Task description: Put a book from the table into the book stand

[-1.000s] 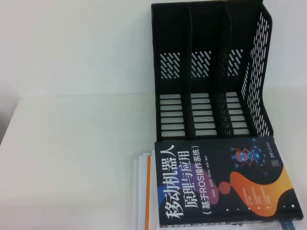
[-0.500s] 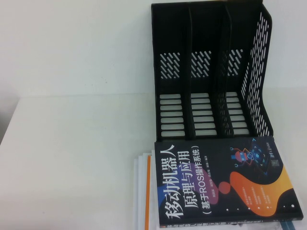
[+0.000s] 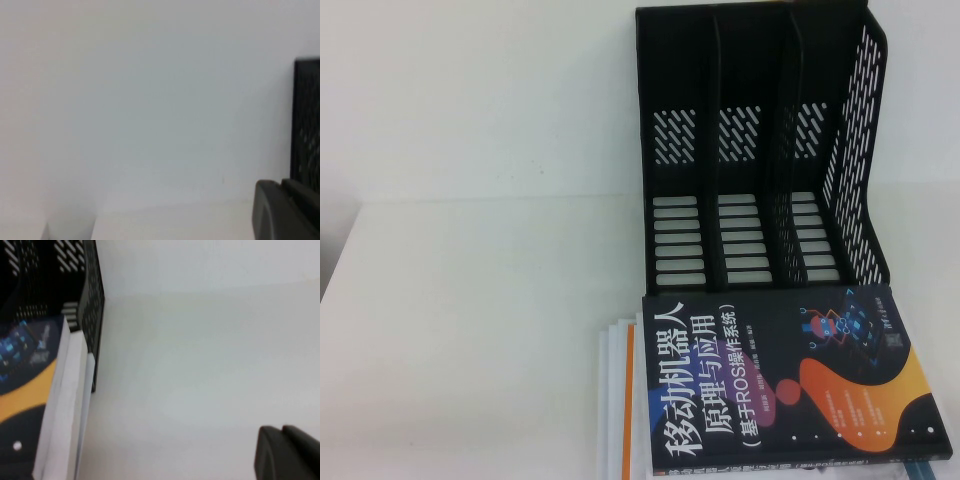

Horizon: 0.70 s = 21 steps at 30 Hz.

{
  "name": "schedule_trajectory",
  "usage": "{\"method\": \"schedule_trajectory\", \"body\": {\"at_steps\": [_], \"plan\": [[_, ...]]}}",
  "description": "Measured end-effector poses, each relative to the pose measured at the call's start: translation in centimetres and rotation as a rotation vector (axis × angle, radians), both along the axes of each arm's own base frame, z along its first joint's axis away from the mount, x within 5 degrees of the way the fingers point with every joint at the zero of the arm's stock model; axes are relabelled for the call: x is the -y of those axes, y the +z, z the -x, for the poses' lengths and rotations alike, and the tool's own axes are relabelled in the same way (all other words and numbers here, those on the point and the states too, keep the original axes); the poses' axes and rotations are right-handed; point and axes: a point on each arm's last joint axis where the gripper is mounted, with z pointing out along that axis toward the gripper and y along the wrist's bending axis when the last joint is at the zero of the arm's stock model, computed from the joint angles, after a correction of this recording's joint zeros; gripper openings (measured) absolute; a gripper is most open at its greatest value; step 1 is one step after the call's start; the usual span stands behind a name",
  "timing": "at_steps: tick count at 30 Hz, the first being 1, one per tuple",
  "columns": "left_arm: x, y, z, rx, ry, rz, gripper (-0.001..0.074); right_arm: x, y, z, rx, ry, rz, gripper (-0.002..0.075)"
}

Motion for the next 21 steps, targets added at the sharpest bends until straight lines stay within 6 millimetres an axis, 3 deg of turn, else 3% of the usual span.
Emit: {"method": "schedule_trajectory", "body": {"at_steps": [11,21], "plan": [[0.3,1.7,0.5,0.192,-0.037,0.005,-0.0004,-0.3,4.3,-0.3,0.479,0.034,0.031,-0.0003],[0.4,2.2,0.7,0.240,-0.081,0.118,-0.0004,-0.5,6.4,0.4,0.723,0.055,-0.013,-0.0003]]}}
